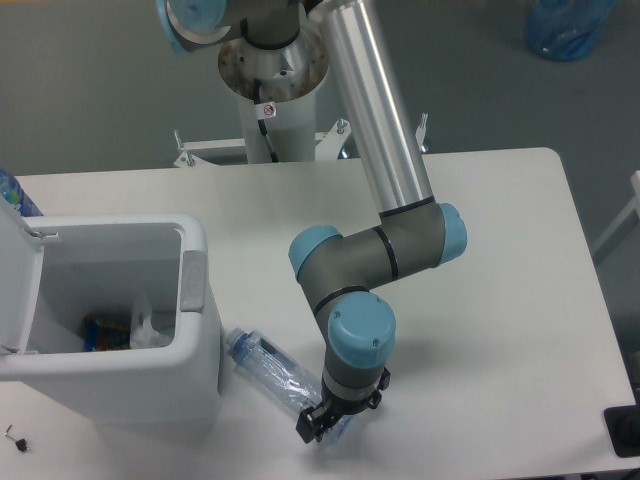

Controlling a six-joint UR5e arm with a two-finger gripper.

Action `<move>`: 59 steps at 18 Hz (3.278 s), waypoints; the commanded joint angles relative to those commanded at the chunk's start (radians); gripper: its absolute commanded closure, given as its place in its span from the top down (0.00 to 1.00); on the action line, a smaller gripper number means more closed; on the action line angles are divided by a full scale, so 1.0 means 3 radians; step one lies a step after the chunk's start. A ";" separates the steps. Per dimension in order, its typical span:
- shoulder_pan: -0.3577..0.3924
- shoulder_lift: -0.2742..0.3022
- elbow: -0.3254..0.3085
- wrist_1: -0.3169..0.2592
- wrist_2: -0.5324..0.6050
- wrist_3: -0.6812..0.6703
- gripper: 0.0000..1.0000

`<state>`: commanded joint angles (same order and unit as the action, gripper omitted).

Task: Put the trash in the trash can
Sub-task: 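Close the gripper on the bottle's middle and lift it, then carry the bottle over the trash bin and lower it inside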

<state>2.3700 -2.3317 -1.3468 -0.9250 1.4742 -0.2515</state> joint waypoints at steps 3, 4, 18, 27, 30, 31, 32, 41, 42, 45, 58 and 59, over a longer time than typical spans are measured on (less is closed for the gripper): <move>-0.0010 0.0010 -0.0020 0.0000 0.0000 -0.0005 0.73; -0.0020 0.0010 -0.0026 0.0000 0.0000 -0.0005 0.69; -0.0031 0.0077 -0.0051 -0.0010 0.0005 0.0000 0.56; 0.0000 0.0291 -0.0036 0.0000 0.0061 0.0015 0.47; 0.0133 0.0592 0.0041 0.0010 0.0046 0.0020 0.48; 0.0163 0.0684 0.0066 0.0061 0.0036 0.0010 0.48; 0.0219 0.0797 0.0077 0.0152 0.0036 0.0005 0.49; 0.0363 0.1707 0.0077 0.0521 -0.0643 -0.0077 0.49; 0.0358 0.1789 0.0077 0.0572 -0.0725 -0.0067 0.49; 0.0297 0.1968 0.0041 0.0649 -0.0823 -0.0067 0.49; -0.0194 0.2056 0.0036 0.0807 -0.0828 0.0112 0.48; -0.0209 0.2040 0.0036 0.0843 -0.0828 0.0143 0.48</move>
<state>2.3072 -1.7195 -1.3361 -0.6720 1.2257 -0.2087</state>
